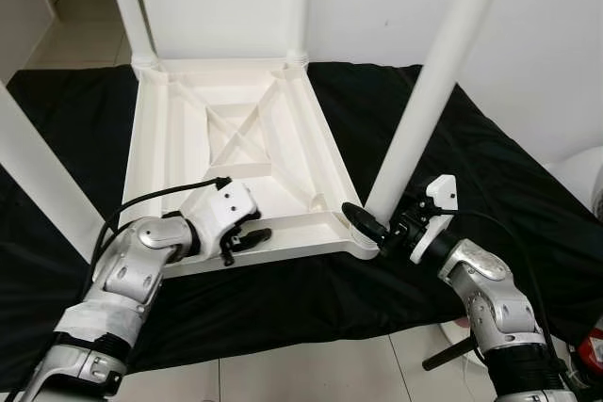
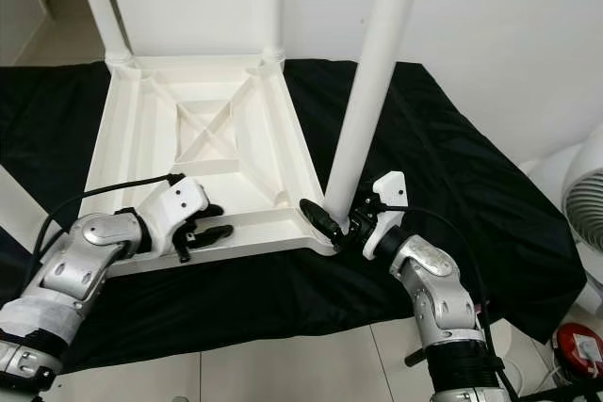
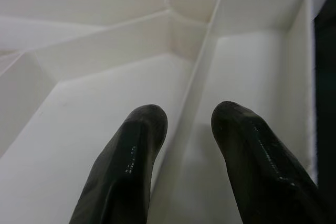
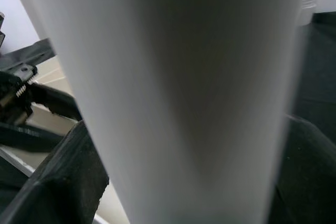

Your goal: Building children table

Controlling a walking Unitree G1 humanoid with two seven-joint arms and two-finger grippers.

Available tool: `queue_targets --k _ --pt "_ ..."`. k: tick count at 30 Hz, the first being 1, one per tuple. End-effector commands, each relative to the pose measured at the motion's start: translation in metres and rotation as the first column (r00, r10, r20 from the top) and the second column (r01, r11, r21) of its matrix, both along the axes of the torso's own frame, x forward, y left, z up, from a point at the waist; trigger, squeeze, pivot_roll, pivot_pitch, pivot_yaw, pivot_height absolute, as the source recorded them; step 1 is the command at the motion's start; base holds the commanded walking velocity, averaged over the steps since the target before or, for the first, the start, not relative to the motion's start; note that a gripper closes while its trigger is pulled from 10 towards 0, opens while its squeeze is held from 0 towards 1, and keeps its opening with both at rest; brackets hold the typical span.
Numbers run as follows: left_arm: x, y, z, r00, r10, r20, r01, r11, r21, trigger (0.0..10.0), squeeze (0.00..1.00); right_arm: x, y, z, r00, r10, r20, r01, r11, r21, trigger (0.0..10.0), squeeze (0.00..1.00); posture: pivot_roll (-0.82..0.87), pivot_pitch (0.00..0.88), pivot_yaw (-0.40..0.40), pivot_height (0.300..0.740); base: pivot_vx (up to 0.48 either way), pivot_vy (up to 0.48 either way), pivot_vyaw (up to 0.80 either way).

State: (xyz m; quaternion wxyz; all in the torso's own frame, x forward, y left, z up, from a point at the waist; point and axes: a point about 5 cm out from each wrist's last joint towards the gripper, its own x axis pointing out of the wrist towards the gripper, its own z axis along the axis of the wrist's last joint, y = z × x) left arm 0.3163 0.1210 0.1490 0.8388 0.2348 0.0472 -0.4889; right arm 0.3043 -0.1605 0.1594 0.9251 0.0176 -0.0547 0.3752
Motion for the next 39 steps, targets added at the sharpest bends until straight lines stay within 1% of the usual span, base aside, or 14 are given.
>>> queue_targets --k 1,2,3,5,6,7,8,21,22,23,34,36,37,39 --pt "-0.001 -0.011 -0.001 1.0 -0.008 0.016 0.009 0.999 -0.036 10.0 0.0 0.001 0.003 -0.002 1.0 0.009 0.002 -0.009 1.0 -0.014 10.0 0.0 0.04 0.07 -0.083 0.74 0.0 0.0 0.0" --pt "0.0 -0.016 0.003 1.0 0.02 0.008 -0.019 0.995 -0.101 10.0 0.0 0.003 0.003 -0.002 1.0 0.014 0.009 -0.014 1.0 -0.026 10.0 0.0 0.03 0.071 -0.085 0.74 0.0 0.0 0.0" --pt "0.0 -0.02 0.007 1.0 0.031 0.001 -0.03 0.988 -0.153 10.0 0.0 0.004 0.003 -0.002 1.0 0.021 0.013 -0.02 0.999 -0.039 6.7 0.0 0.03 0.072 -0.084 0.74 0.0 0.0 0.0" --pt "-0.002 -0.023 0.009 0.999 0.032 -0.016 -0.034 0.981 -0.192 10.0 0.0 0.005 0.002 -0.002 0.999 0.028 0.016 -0.027 0.998 -0.055 6.7 0.0 0.03 0.072 -0.084 0.74 0.0 0.0 0.0" --pt "-0.004 -0.027 0.012 0.999 0.032 -0.034 -0.039 0.971 -0.234 10.0 0.0 0.005 0.001 -0.002 0.999 0.043 0.021 -0.041 0.996 -0.083 3.5 0.0 0.02 0.074 -0.083 0.74 0.0 0.0 0.0" --pt "-0.004 -0.027 0.012 0.999 0.032 -0.034 -0.039 0.971 -0.234 10.0 0.0 0.005 0.001 -0.002 0.999 0.043 0.021 -0.041 0.996 -0.083 3.5 0.0 0.02 0.074 -0.083 0.74 0.0 0.0 0.0" --pt "-0.004 -0.03 0.014 0.999 0.036 -0.034 -0.043 0.967 -0.25 10.0 0.0 0.005 0.0 -0.003 0.999 0.051 0.019 -0.049 0.995 -0.088 0.0 0.0 0.02 0.074 -0.083 0.74 0.0 0.0 0.0" --pt "-0.02 -0.062 0.012 0.998 0.032 -0.047 -0.047 0.934 -0.354 10.0 0.0 0.004 -0.002 0.0 1.0 -0.012 0.028 0.014 0.996 -0.083 0.0 0.0 0.01 0.066 -0.078 0.74 0.0 0.0 0.0" --pt "-0.022 -0.065 0.013 0.998 0.032 -0.051 -0.048 0.929 -0.366 10.0 0.0 0.004 0.0 -0.001 0.999 -0.032 0.028 0.035 0.996 -0.084 4.2 0.0 0.01 0.065 -0.077 0.74 0.0 0.0 0.0" --pt "-0.024 -0.068 0.014 0.999 0.029 -0.038 -0.042 0.927 -0.373 10.0 0.0 0.003 0.003 -0.002 0.999 -0.048 0.025 0.05 0.995 -0.084 10.0 0.0 0.01 0.063 -0.077 0.74 0.0 0.0 0.0" --pt "-0.031 -0.069 0.012 0.995 0.089 -0.047 -0.1 0.914 -0.393 10.0 0.0 0.007 0.029 -0.009 0.936 -0.35 -0.024 0.35 0.937 0.003 10.0 0.0 0.02 0.056 -0.065 0.74 0.0 0.0 0.0" --pt "-0.03 -0.067 0.012 0.994 0.101 -0.049 -0.112 0.913 -0.391 10.0 0.0 0.008 0.033 -0.01 0.909 -0.413 -0.049 0.414 0.91 0.018 10.0 0.0 0.02 0.05 -0.066 0.74 0.0 0.0 0.0" --pt "-0.027 -0.062 0.011 0.991 0.128 -0.041 -0.134 0.918 -0.374 10.0 0.0 0.009 0.037 -0.013 0.84 -0.533 -0.103 0.539 0.842 0.032 10.0 0.0 0.02 0.047 -0.068 0.74 0.0 0.0 0.0" --pt "-0.026 -0.06 0.01 0.99 0.139 -0.034 -0.141 0.921 -0.363 10.0 0.0 0.01 0.038 -0.015 0.806 -0.579 -0.126 0.587 0.809 0.032 10.0 0.0 0.02 0.045 -0.067 0.74 0.0 0.0 0.0"
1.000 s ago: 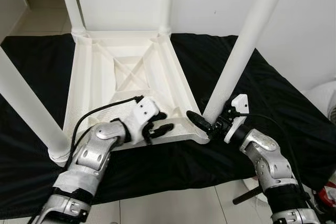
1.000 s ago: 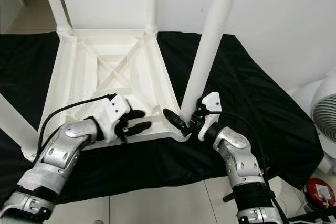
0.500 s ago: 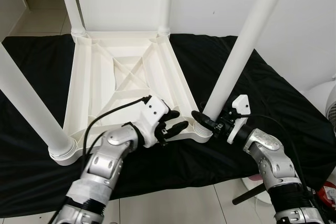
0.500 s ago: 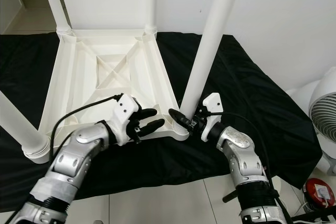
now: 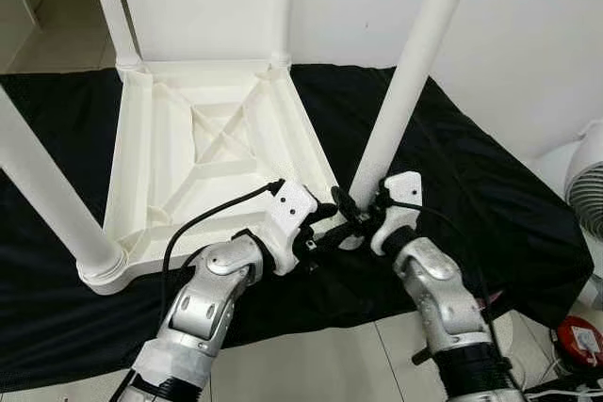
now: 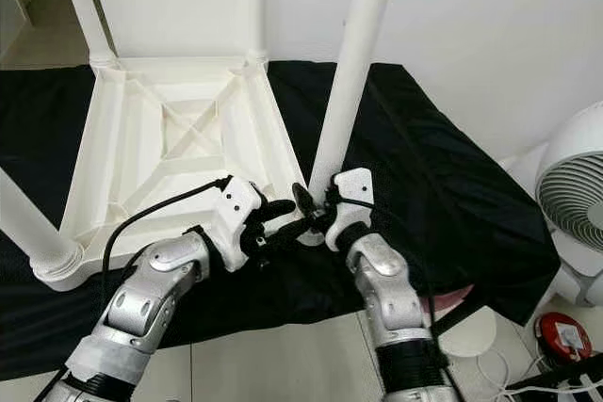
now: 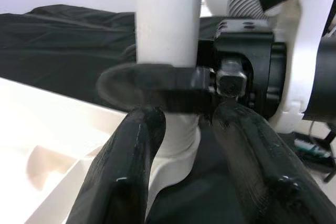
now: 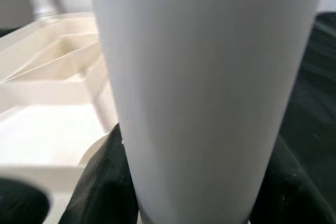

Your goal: Building children table

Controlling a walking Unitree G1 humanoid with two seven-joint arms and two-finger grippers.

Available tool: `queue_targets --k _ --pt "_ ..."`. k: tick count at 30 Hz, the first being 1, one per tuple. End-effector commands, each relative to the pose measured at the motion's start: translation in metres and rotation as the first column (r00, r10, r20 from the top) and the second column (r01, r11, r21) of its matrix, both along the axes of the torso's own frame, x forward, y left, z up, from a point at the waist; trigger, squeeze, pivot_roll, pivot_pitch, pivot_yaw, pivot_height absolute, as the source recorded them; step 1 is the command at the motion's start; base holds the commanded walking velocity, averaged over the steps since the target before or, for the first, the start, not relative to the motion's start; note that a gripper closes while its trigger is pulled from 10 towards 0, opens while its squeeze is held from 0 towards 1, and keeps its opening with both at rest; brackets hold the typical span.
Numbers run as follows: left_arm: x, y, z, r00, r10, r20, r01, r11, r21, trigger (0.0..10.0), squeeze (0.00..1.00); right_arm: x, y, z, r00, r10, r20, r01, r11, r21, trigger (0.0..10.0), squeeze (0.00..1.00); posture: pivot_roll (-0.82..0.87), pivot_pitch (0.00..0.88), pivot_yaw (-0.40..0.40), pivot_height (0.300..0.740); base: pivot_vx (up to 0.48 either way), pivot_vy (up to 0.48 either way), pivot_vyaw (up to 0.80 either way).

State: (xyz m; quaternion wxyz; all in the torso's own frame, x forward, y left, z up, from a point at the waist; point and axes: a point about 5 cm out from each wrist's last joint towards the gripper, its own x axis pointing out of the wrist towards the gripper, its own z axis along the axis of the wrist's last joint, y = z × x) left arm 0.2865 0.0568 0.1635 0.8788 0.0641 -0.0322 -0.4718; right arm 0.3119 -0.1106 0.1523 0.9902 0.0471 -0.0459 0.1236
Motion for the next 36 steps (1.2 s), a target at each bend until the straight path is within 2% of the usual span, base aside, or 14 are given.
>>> queue_targets --k 1,4,6,7,9,10,16,20,23,26,27,28,34,36 --pt "0.005 0.007 -0.006 0.994 0.108 0.006 -0.109 0.993 0.034 10.0 0.0 0.002 -0.012 -0.009 0.981 -0.176 -0.08 0.178 0.984 0.02 10.0 0.0 0.03 0.043 -0.066 0.74 0.0 0.0 0.0" --pt "0.009 0.013 -0.007 0.991 0.137 0.01 -0.137 0.989 0.058 10.0 0.0 0.0 -0.007 -0.013 0.962 -0.247 -0.116 0.253 0.967 0.04 10.0 0.0 0.03 0.039 -0.065 0.74 0.0 0.0 0.0" --pt "0.009 0.013 -0.007 0.991 0.137 0.01 -0.137 0.989 0.058 10.0 0.0 0.0 -0.007 -0.013 0.962 -0.247 -0.116 0.253 0.967 0.04 10.0 0.0 0.03 0.039 -0.065 0.74 0.0 0.0 0.0" --pt "0.013 0.016 -0.001 0.986 0.166 0.003 -0.166 0.986 0.031 10.0 0.0 -0.002 0.002 -0.011 0.976 -0.196 -0.092 0.199 0.98 0.023 10.0 0.0 0.03 0.037 -0.064 0.74 0.0 0.0 0.0" --pt "0.013 0.015 0.001 0.985 0.172 0.003 -0.172 0.985 0.023 10.0 0.0 -0.003 0.003 -0.01 0.981 -0.177 -0.081 0.179 0.984 0.02 10.0 0.0 0.03 0.035 -0.067 0.74 0.0 0.0 0.0" --pt "0.013 0.013 0.002 0.985 0.17 0.005 -0.171 0.985 0.016 10.0 0.0 -0.003 0.002 -0.008 0.986 -0.153 -0.061 0.155 0.987 0.028 10.0 1.0 0.03 0.035 -0.067 0.74 0.0 0.0 0.0" --pt "0.009 0.007 0.001 0.989 0.149 0.008 -0.149 0.989 0.014 10.0 0.0 -0.005 -0.002 -0.003 0.999 -0.037 -0.009 0.038 0.996 0.086 10.0 1.0 0.04 0.036 -0.071 0.74 0.0 0.0 0.0" --pt "0.008 0.004 0.001 0.991 0.136 0.015 -0.136 0.991 0.018 10.0 0.0 -0.007 -0.019 -0.006 1.0 0.021 0.019 -0.021 1.0 0.021 10.0 1.0 0.04 0.039 -0.075 0.74 0.0 0.0 0.0" --pt "0.009 0.004 0.001 0.991 0.136 0.018 -0.136 0.991 0.02 10.0 0.0 -0.007 -0.024 -0.005 0.999 0.03 0.028 -0.03 1.0 -0.002 10.0 1.0 0.04 0.04 -0.077 0.74 0.0 0.0 0.0" --pt "0.008 0.006 0.0 0.99 0.136 0.022 -0.137 0.99 0.028 10.0 0.0 -0.004 -0.036 -0.005 0.994 0.1 0.034 -0.098 0.993 -0.061 10.0 1.0 0.03 0.046 -0.075 0.74 0.0 0.0 0.0" --pt "0.007 0.007 -0.001 0.991 0.13 0.024 -0.131 0.991 0.036 10.0 0.0 -0.003 -0.04 -0.004 0.988 0.151 0.034 -0.148 0.985 -0.091 10.0 0.0 0.03 0.048 -0.077 0.74 0.0 0.0 0.0" --pt "0.006 0.009 -0.002 0.992 0.125 0.025 -0.126 0.991 0.042 10.0 0.0 -0.002 -0.043 -0.002 0.979 0.203 0.034 -0.198 0.974 -0.109 10.0 0.0 0.03 0.048 -0.077 0.74 0.0 0.0 0.0" --pt "0.004 0.012 -0.002 0.993 0.112 0.033 -0.114 0.992 0.051 10.0 0.0 0.0 -0.043 0.0 0.963 0.269 0.028 -0.263 0.956 -0.13 10.0 0.0 0.03 0.049 -0.075 0.74 0.0 0.0 0.0" --pt "0.006 0.016 0.003 0.993 0.111 0.043 -0.113 0.993 0.041 10.0 0.0 0.003 -0.039 0.003 0.937 0.349 0.029 -0.34 0.926 -0.163 10.0 0.0 0.04 0.047 -0.076 0.74 0.0 0.0 0.0"
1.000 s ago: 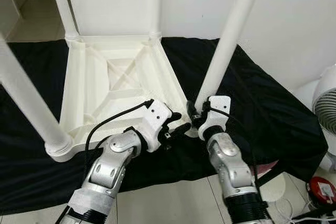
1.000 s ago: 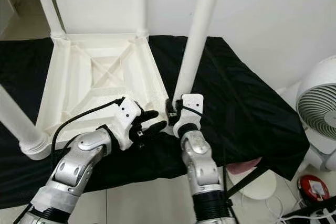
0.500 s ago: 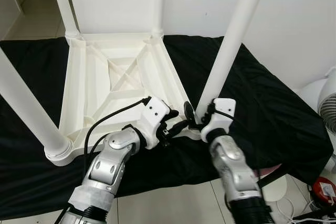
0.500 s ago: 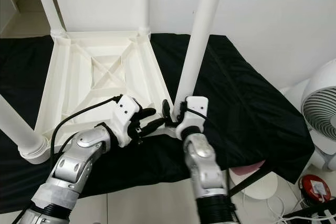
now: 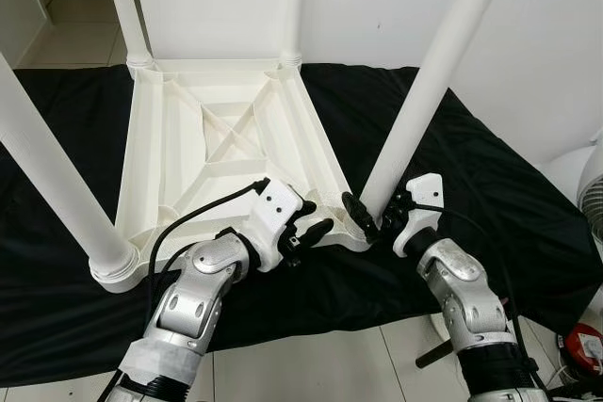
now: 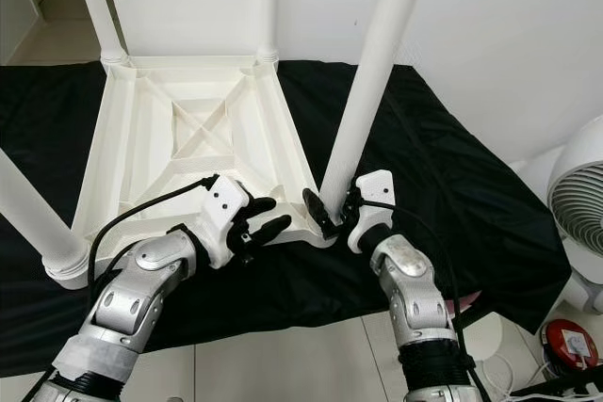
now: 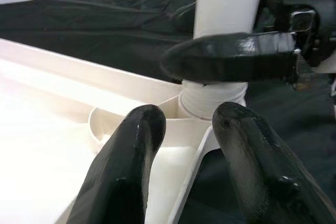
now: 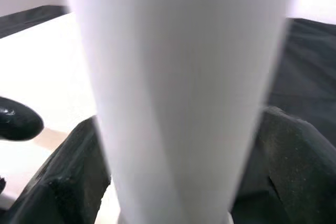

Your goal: Building children table

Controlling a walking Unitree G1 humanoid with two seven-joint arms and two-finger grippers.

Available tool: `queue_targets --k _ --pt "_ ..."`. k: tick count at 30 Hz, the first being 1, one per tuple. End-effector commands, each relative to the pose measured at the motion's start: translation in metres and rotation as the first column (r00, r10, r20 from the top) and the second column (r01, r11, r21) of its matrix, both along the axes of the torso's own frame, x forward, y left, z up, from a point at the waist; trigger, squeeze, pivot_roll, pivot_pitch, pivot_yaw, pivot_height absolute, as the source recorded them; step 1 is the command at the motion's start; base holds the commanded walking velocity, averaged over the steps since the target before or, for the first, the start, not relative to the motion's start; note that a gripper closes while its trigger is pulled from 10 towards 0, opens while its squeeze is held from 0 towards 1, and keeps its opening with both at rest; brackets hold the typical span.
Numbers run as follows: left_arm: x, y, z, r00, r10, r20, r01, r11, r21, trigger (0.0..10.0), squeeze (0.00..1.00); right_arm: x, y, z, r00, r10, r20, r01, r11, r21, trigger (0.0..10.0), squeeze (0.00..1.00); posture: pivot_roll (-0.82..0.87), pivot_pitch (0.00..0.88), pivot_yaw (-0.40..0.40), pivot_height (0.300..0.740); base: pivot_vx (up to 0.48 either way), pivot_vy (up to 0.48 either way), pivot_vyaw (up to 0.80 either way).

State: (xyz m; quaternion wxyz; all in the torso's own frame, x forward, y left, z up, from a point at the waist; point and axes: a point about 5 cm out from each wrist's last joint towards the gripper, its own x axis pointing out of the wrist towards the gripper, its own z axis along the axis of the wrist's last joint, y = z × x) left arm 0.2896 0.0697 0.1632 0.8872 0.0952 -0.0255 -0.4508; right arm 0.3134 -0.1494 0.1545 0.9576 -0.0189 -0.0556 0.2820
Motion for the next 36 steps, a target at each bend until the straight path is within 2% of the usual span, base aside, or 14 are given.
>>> queue_targets --k 1,2,4,5,6,7,17,21,22,25,27,30,35,36 --pt "0.003 0.003 0.004 0.998 0.064 0.023 -0.063 0.998 -0.016 10.0 0.0 0.001 0.0 0.001 0.999 0.036 0.004 -0.036 0.999 -0.017 10.0 0.0 0.04 0.047 -0.076 0.74 0.0 0.0 0.0" --pt "0.003 0.004 0.007 0.998 0.061 0.03 -0.06 0.998 -0.021 10.0 0.0 0.003 0.003 0.002 0.997 0.077 0.009 -0.077 0.996 -0.037 10.0 0.0 0.04 0.046 -0.075 0.74 0.0 0.0 0.0" --pt "0.003 0.004 0.007 0.998 0.061 0.03 -0.06 0.998 -0.021 10.0 0.0 0.003 0.003 0.002 0.997 0.077 0.009 -0.077 0.996 -0.037 10.0 0.0 0.04 0.046 -0.075 0.74 0.0 0.0 0.0" --pt "0.003 0.003 0.009 0.998 0.057 0.036 -0.056 0.998 -0.023 10.0 0.0 0.006 0.005 0.002 0.993 0.117 0.011 -0.116 0.991 -0.06 4.2 0.0 0.05 0.044 -0.076 0.74 0.0 0.0 0.0" --pt "0.003 0.003 0.009 0.998 0.057 0.036 -0.056 0.998 -0.023 10.0 0.0 0.006 0.005 0.002 0.993 0.117 0.011 -0.116 0.991 -0.06 4.2 0.0 0.05 0.044 -0.076 0.74 0.0 0.0 0.0" --pt "0.003 0.002 0.009 0.998 0.054 0.04 -0.053 0.998 -0.022 10.0 0.0 0.009 0.006 0.002 0.99 0.143 0.002 -0.142 0.987 -0.071 0.0 0.0 0.05 0.045 -0.076 0.74 0.0 0.0 0.0" --pt "0.004 -0.002 0.013 0.997 0.06 0.051 -0.059 0.998 -0.036 10.0 0.0 0.012 0.002 -0.007 0.979 0.191 -0.074 -0.196 0.978 -0.072 0.0 0.0 0.06 0.041 -0.092 0.74 0.0 0.0 0.0" --pt "0.005 -0.001 0.013 0.996 0.074 0.053 -0.072 0.997 -0.042 10.0 0.0 0.014 -0.001 -0.009 0.988 0.125 -0.092 -0.131 0.989 -0.067 0.0 0.0 0.06 0.045 -0.094 0.74 0.0 0.0 0.0" --pt "0.005 -0.001 0.013 0.996 0.076 0.052 -0.074 0.996 -0.041 10.0 0.0 0.014 0.0 -0.009 0.991 0.101 -0.089 -0.108 0.992 -0.071 10.0 0.0 0.06 0.046 -0.093 0.74 0.0 0.0 0.0" --pt "0.004 -0.001 0.012 0.996 0.078 0.047 -0.076 0.996 -0.043 10.0 0.0 0.01 0.01 -0.007 0.997 0.036 -0.069 -0.04 0.998 -0.051 10.0 0.0 0.05 0.052 -0.095 0.74 0.0 0.0 0.0" --pt "0.004 -0.001 0.012 0.996 0.078 0.047 -0.076 0.996 -0.043 10.0 0.0 0.01 0.01 -0.007 0.997 0.036 -0.069 -0.04 0.998 -0.051 10.0 0.0 0.05 0.052 -0.095 0.74 0.0 0.0 0.0" --pt "0.005 -0.001 0.01 0.995 0.084 0.048 -0.083 0.996 -0.032 10.0 0.0 0.008 0.018 -0.007 0.991 -0.121 -0.057 0.118 0.992 -0.046 10.0 0.0 0.05 0.055 -0.093 0.74 0.0 0.0 0.0" --pt "0.005 -0.001 0.009 0.995 0.087 0.05 -0.086 0.996 -0.023 10.0 0.0 0.008 0.019 -0.007 0.983 -0.175 -0.063 0.173 0.984 -0.041 10.0 0.0 0.05 0.055 -0.093 0.74 0.0 0.0 0.0" --pt "0.005 -0.001 0.008 0.995 0.088 0.05 -0.087 0.996 -0.019 10.0 0.0 0.007 0.022 -0.009 0.961 -0.266 -0.08 0.265 0.964 -0.018 10.0 0.0 0.04 0.058 -0.089 0.74 0.0 0.0 0.0"
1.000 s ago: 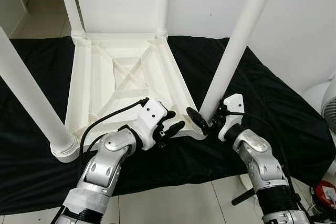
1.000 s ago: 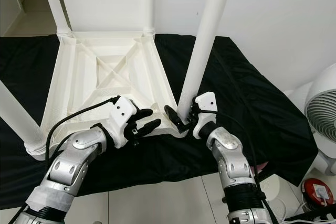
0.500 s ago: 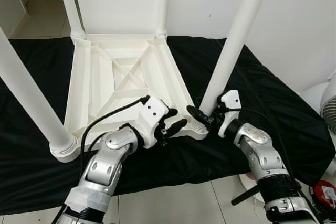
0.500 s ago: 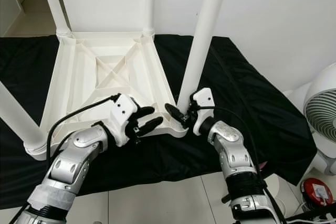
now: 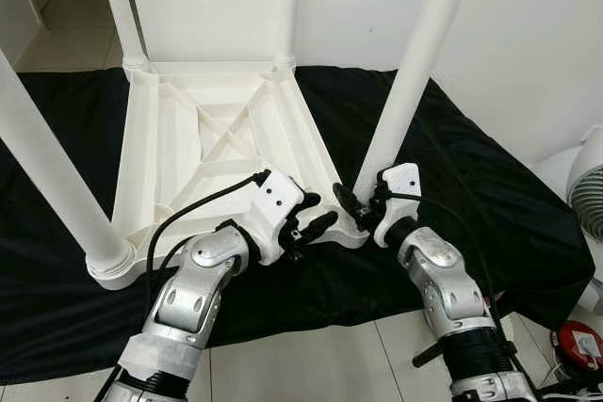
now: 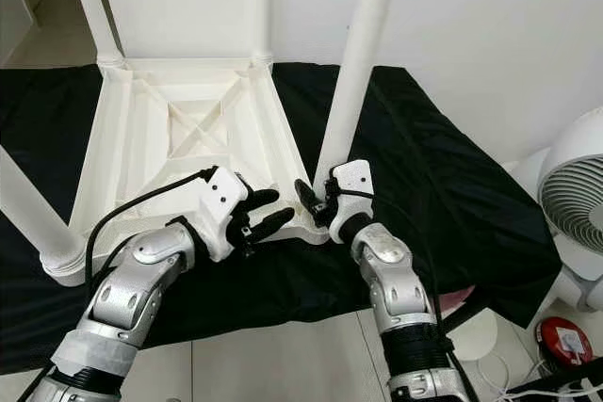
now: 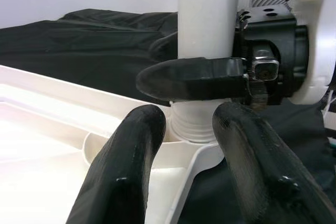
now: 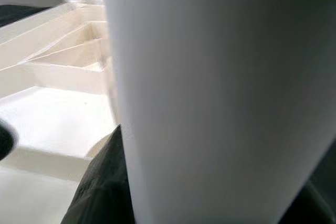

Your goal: Building children table

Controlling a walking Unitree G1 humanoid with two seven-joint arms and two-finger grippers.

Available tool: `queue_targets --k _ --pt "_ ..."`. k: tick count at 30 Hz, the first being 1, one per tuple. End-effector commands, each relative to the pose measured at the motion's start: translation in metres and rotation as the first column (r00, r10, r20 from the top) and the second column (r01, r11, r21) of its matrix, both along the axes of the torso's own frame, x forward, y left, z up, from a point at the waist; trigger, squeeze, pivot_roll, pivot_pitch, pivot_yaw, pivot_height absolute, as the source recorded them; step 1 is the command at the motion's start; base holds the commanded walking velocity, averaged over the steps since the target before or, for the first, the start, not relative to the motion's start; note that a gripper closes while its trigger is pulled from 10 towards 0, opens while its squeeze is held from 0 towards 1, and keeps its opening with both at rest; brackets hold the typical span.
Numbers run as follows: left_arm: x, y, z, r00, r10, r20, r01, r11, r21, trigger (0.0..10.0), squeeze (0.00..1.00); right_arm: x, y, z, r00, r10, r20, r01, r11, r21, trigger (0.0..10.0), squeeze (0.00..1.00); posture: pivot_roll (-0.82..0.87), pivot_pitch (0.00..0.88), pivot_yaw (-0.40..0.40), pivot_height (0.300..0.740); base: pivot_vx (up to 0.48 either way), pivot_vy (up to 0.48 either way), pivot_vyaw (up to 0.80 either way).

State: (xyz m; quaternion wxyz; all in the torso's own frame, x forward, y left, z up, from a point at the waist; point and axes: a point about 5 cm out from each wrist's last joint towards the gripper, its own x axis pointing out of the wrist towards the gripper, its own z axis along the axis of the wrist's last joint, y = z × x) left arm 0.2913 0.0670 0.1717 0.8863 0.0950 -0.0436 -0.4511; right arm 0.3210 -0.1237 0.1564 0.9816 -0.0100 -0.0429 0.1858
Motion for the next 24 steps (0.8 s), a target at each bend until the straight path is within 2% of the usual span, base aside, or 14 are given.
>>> queue_targets --k 1,2,3,4,5,7,12,13,18,21,22,24 --pt "0.004 0.001 0.0 0.996 0.09 0.017 -0.09 0.996 -0.003 10.0 0.0 -0.002 0.001 -0.011 0.984 -0.16 -0.073 0.162 0.987 0.013 10.0 0.0 0.04 0.059 -0.088 0.74 0.0 0.0 0.0" --pt "0.004 0.001 0.0 0.996 0.088 0.015 -0.088 0.996 -0.003 10.0 0.0 -0.002 0.005 -0.011 0.967 -0.237 -0.091 0.241 0.969 0.044 10.0 0.0 0.04 0.061 -0.084 0.74 0.0 0.0 0.0" --pt "0.004 0.001 0.0 0.996 0.088 0.015 -0.088 0.996 -0.003 10.0 0.0 -0.002 0.005 -0.011 0.967 -0.237 -0.091 0.241 0.969 0.044 10.0 0.0 0.04 0.061 -0.084 0.74 0.0 0.0 0.0" --pt "0.004 0.0 -0.001 0.996 0.087 0.015 -0.087 0.996 -0.004 10.0 0.0 -0.003 0.011 -0.01 0.955 -0.275 -0.108 0.285 0.955 0.088 10.0 0.0 0.04 0.062 -0.082 0.74 0.0 0.0 0.0" --pt "0.004 0.0 -0.001 0.996 0.087 0.015 -0.087 0.996 -0.004 10.0 0.0 -0.003 0.011 -0.01 0.955 -0.275 -0.108 0.285 0.955 0.088 10.0 0.0 0.04 0.062 -0.082 0.74 0.0 0.0 0.0" --pt "0.004 -0.002 0.0 0.997 0.08 0.015 -0.08 0.997 -0.004 10.0 0.0 -0.004 0.023 -0.003 0.966 -0.238 -0.102 0.252 0.955 0.154 10.0 0.0 0.03 0.061 -0.076 0.74 0.0 0.0 0.0" --pt "0.003 -0.005 -0.001 0.998 0.06 0.022 -0.06 0.998 0.009 10.0 0.0 -0.007 0.027 0.0 0.975 -0.206 -0.081 0.216 0.966 0.141 10.0 0.0 0.03 0.056 -0.077 0.74 0.0 0.0 0.0" --pt "0.004 -0.004 -0.001 0.998 0.065 0.024 -0.065 0.998 0.012 10.0 0.0 -0.008 0.027 0.001 0.975 -0.205 -0.083 0.215 0.965 0.148 10.0 1.0 0.04 0.053 -0.078 0.74 0.0 0.0 0.0" --pt "0.004 -0.003 -0.001 0.997 0.075 0.025 -0.075 0.997 0.013 10.0 0.0 -0.011 0.025 0.004 0.981 -0.183 -0.06 0.19 0.972 0.138 10.0 1.0 0.04 0.046 -0.079 0.74 0.0 0.0 0.0" --pt "0.004 -0.003 -0.002 0.997 0.071 0.029 -0.072 0.997 0.024 10.0 0.0 -0.01 0.015 0.005 0.991 -0.13 -0.023 0.132 0.986 0.103 10.0 1.0 0.04 0.044 -0.08 0.74 0.0 0.0 0.0" --pt "0.004 -0.004 -0.002 0.997 0.07 0.031 -0.071 0.997 0.027 10.0 0.0 -0.01 0.01 0.006 0.996 -0.092 -0.008 0.092 0.993 0.078 10.0 0.18 0.04 0.04 -0.081 0.74 0.0 0.0 0.0" --pt "0.004 -0.004 -0.002 0.997 0.07 0.031 -0.071 0.997 0.027 10.0 0.0 -0.01 0.01 0.006 0.996 -0.092 -0.008 0.092 0.993 0.078 10.0 0.18 0.04 0.04 -0.081 0.74 0.0 0.0 0.0"
